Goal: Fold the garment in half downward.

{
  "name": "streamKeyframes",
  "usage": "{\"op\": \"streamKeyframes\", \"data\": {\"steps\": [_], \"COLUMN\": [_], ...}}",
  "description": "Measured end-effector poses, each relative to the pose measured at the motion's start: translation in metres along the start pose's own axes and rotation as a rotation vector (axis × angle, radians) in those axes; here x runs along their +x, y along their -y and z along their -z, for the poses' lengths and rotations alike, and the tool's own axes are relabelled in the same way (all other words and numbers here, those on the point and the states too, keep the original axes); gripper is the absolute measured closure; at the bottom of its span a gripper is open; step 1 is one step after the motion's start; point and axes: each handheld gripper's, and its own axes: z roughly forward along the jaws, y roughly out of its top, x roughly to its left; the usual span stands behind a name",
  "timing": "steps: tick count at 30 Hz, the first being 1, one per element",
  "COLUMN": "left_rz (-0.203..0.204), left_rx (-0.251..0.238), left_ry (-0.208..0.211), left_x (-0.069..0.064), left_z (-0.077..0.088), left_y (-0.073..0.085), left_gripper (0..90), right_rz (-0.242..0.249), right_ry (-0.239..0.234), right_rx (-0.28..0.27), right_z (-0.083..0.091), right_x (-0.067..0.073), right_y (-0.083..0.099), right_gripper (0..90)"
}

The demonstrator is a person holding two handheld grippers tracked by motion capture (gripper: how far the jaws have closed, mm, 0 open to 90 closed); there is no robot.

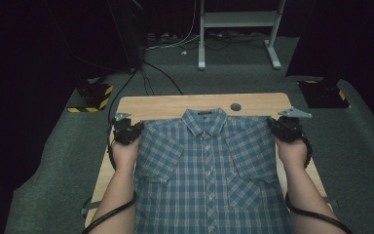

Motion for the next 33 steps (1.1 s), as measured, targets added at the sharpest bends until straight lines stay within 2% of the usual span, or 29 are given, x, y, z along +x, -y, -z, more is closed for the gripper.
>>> {"op": "streamKeyframes", "data": {"steps": [5,8,15,20,22,25,28,29,33], "left_rz": [-0.009,-0.013,0.020,0.008,-0.014,-0.029,-0.014,0.003,0.018], "left_rx": [-0.059,-0.087,-0.178,-0.257,-0.240,-0.221,-0.196,-0.187,-0.174], "left_ry": [-0.015,-0.020,-0.046,-0.069,-0.077,-0.068,-0.049,-0.037,-0.022], "left_x": [-0.006,-0.009,-0.014,-0.022,-0.026,-0.029,-0.027,-0.025,-0.022], "left_z": [0.009,0.014,0.032,0.047,0.045,0.038,0.030,0.028,0.029], "left_y": [-0.034,-0.053,-0.093,-0.120,-0.122,-0.113,-0.097,-0.091,-0.069], "left_gripper": [85.3,85.3,85.3,85.3,85.3,85.3,85.3,85.2,85.2], "right_rz": [0.061,0.057,0.036,0.043,0.036,0.017,0.005,-0.004,-0.009], "right_ry": [0.044,0.065,0.102,0.136,0.129,0.116,0.092,0.081,0.047], "right_rx": [-0.022,-0.058,-0.154,-0.224,-0.223,-0.194,-0.169,-0.165,-0.146], "right_z": [0.007,0.014,0.029,0.042,0.042,0.035,0.027,0.026,0.024], "right_x": [0.000,-0.002,-0.006,-0.007,-0.009,-0.012,-0.011,-0.011,-0.007], "right_y": [-0.033,-0.054,-0.094,-0.119,-0.122,-0.112,-0.097,-0.092,-0.076], "right_gripper": [83.7,83.8,84.0,84.0,83.9,83.9,83.9,83.9,83.9]}}
